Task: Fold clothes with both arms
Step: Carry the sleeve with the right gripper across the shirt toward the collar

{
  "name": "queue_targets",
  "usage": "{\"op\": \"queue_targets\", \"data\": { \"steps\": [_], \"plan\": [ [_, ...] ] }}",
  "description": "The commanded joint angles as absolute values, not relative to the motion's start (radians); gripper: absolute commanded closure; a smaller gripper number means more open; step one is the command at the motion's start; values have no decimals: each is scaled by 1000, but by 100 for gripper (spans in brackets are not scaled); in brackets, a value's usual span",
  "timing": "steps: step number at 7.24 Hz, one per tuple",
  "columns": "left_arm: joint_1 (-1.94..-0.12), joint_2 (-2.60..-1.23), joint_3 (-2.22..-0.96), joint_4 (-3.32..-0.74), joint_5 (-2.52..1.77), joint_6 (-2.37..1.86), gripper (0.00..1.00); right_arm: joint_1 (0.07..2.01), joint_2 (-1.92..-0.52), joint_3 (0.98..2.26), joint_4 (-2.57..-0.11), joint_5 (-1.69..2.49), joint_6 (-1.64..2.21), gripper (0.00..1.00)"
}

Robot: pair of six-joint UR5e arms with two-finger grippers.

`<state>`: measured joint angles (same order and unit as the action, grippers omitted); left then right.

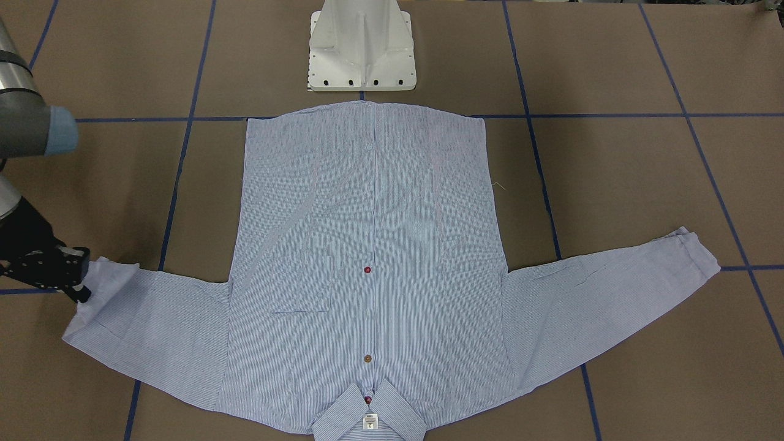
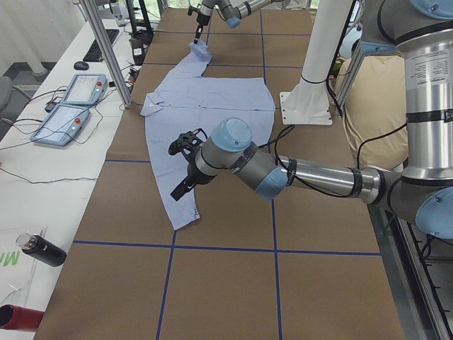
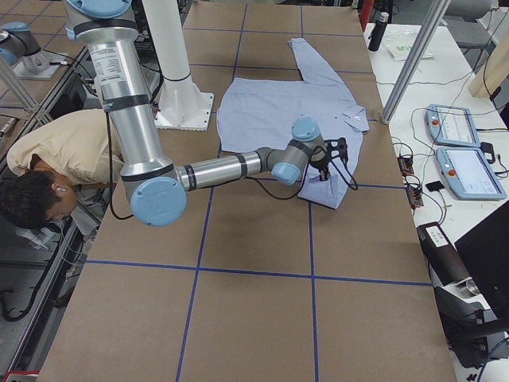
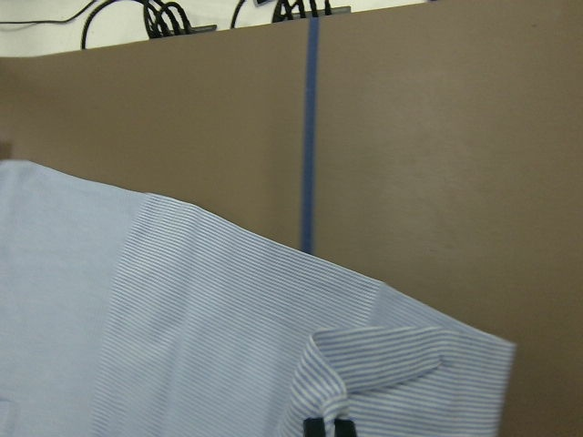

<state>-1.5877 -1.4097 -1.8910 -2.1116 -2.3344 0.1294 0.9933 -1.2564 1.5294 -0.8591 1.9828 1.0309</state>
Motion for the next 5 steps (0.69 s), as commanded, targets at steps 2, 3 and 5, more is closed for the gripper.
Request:
{"op": "queue_targets", "data": {
  "steps": [2, 3, 5],
  "plan": [
    [-1588, -1410, -1890, -2112, -2335, 129, 0, 755, -894, 1542, -1218, 1694, 1320, 100],
    [-1588, -1410, -1890, -2111, -2335, 129, 0, 708, -806, 1526, -1280, 1598, 1369, 100],
    [-1586, -1410, -1890, -2111, -2335, 129, 0, 652, -586, 1333, -1298, 1481, 1451, 100]
  ]
}}
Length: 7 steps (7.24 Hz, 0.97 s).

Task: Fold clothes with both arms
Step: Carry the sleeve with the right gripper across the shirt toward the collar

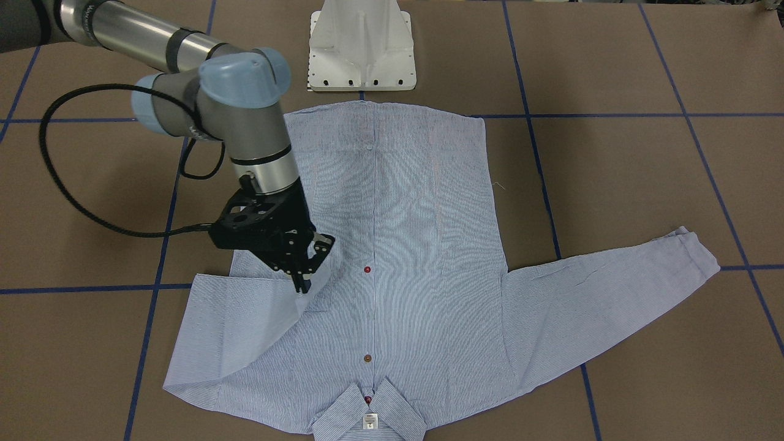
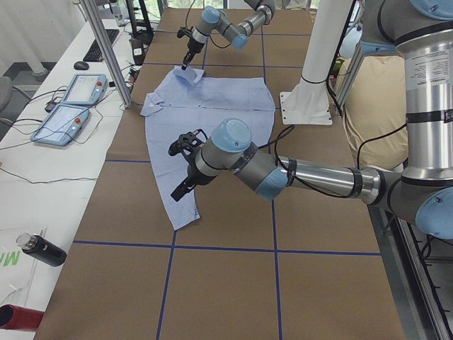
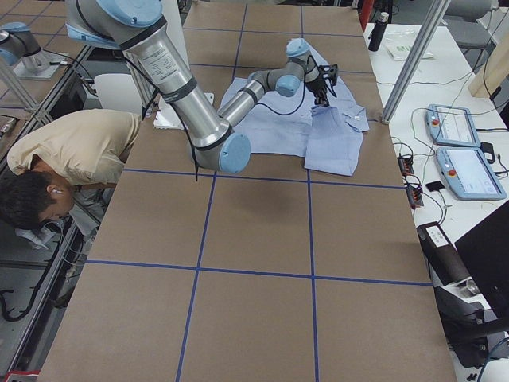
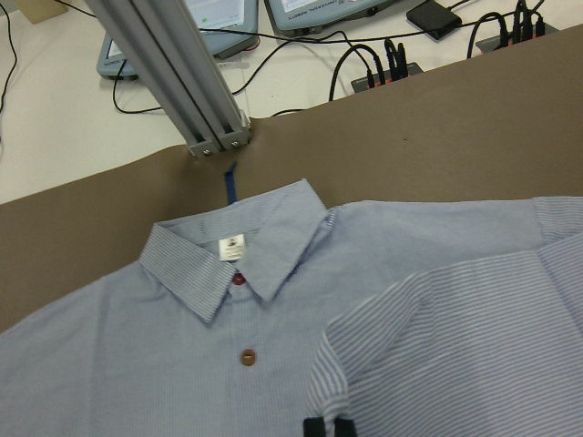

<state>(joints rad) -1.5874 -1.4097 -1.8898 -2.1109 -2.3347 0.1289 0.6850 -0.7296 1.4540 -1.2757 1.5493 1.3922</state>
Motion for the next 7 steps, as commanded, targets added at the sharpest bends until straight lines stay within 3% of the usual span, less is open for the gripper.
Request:
{"op": "queue_targets", "data": {
  "steps": [1, 3, 4, 5, 6, 7],
  "plan": [
    [-1588, -1410, -1890, -2111, -2335, 129, 0, 619, -477, 1187, -1311, 1430, 1494, 100],
    [-1588, -1410, -1890, -2111, -2335, 129, 0, 546, -450, 1109, -1312, 1335, 1515, 100],
    [-1588, -1410, -1888, -2111, -2335, 129, 0, 534, -401, 1035, -1312, 1333, 1552, 78],
    [-1588, -1410, -1888, -2111, -2335, 129, 0, 525, -314, 914, -1313, 1319, 1612, 6],
    [-1588, -1410, -1888, -2111, -2335, 129, 0, 525, -216, 797, -1324, 1319, 1659, 1],
    [-1588, -1410, -1887, -2111, -2335, 129, 0, 525, -192, 779, -1324, 1327, 1681, 1]
  ]
}}
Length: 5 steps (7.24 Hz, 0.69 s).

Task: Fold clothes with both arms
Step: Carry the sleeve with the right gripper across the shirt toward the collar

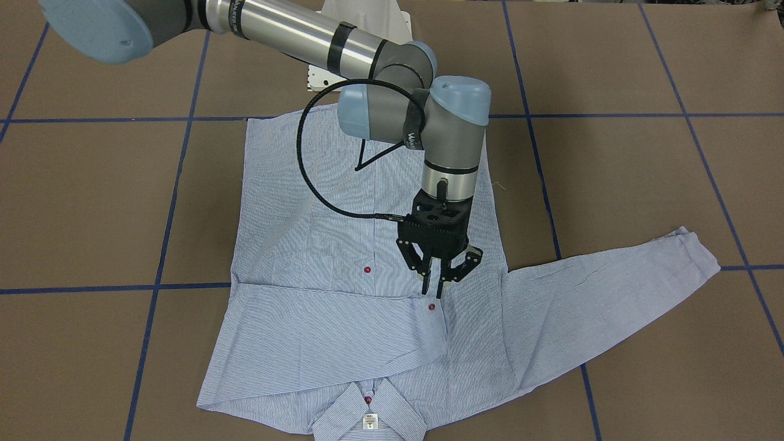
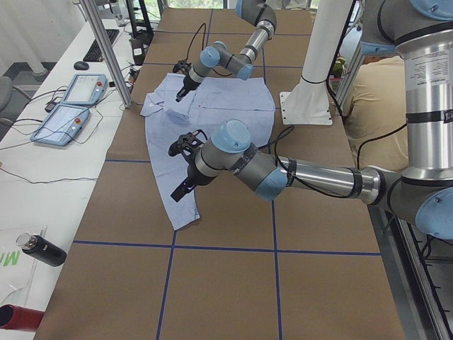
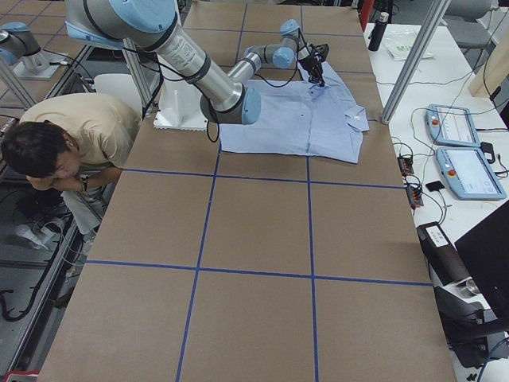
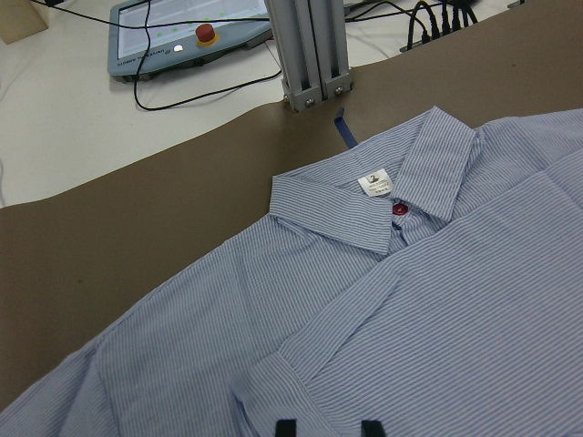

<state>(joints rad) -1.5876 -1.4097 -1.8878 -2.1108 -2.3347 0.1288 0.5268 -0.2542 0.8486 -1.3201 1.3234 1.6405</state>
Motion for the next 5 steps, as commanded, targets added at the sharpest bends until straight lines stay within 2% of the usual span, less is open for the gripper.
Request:
{"op": "queue_targets", "data": {
  "steps": [1, 2, 3, 4, 5],
  "plan": [
    [-1586, -1410, -1885, -2111, -2335, 126, 0, 528, -178, 779, -1348, 1350, 1680, 1],
    [-1586, -1411, -1876, -2112, -2335, 120, 0, 537, -172, 791, -1365, 1402, 1661, 0],
    [-1585, -1422, -1862, -2124, -2333, 115, 0, 575, -192, 869, -1456, 1492, 1604, 0],
    [-1582, -1425, -1817, -2211, -2329, 117, 0, 609, -259, 1022, -1548, 1553, 1524, 0],
    [-1578, -1427, -1718, -2333, -2332, 115, 0, 644, -376, 1190, -1580, 1612, 1450, 0]
  ]
}}
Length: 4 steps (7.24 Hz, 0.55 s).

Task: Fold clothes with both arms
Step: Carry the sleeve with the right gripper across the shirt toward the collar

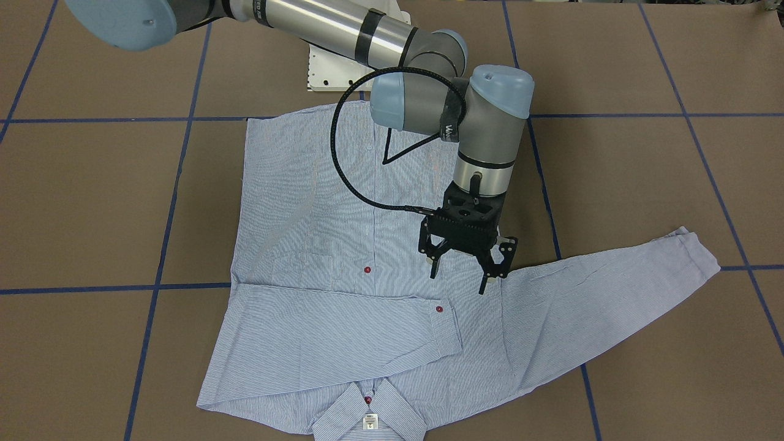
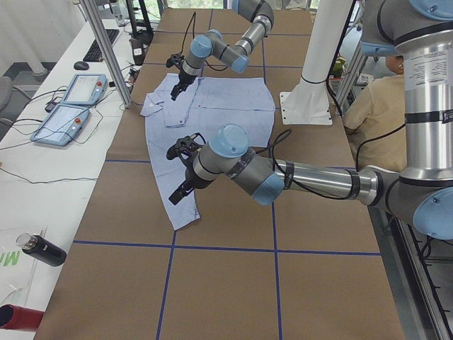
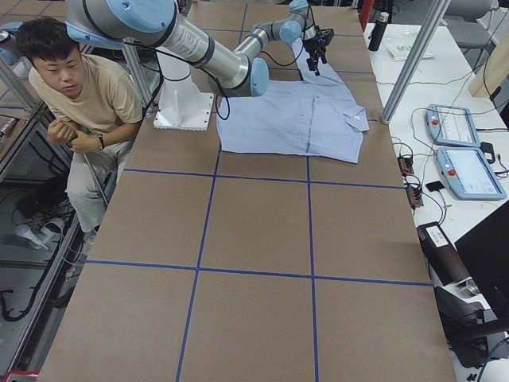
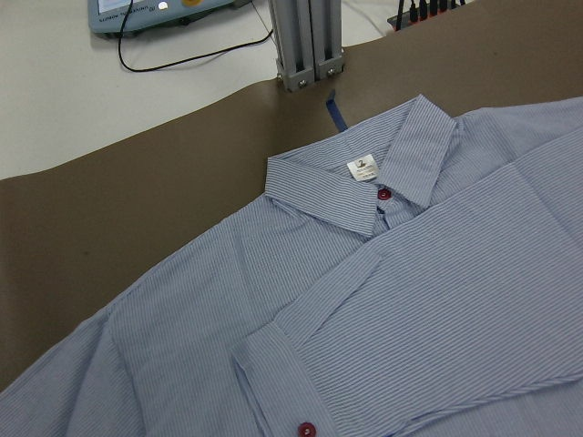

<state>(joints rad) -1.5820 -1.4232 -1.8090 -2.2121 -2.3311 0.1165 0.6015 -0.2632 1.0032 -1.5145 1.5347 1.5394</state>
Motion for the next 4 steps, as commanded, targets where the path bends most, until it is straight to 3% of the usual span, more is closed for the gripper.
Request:
{"op": "queue_targets", "data": {
  "steps": [1, 4],
  "plan": [
    [-1557, -1430, -1647, -2418, -2329, 91, 0, 687, -491, 1333, -1603, 1658, 1366, 0],
    [-1394, -1430, -1603, -2589, -2265, -281, 0, 913, -936, 1870, -1712, 1924, 971, 0]
  ]
}}
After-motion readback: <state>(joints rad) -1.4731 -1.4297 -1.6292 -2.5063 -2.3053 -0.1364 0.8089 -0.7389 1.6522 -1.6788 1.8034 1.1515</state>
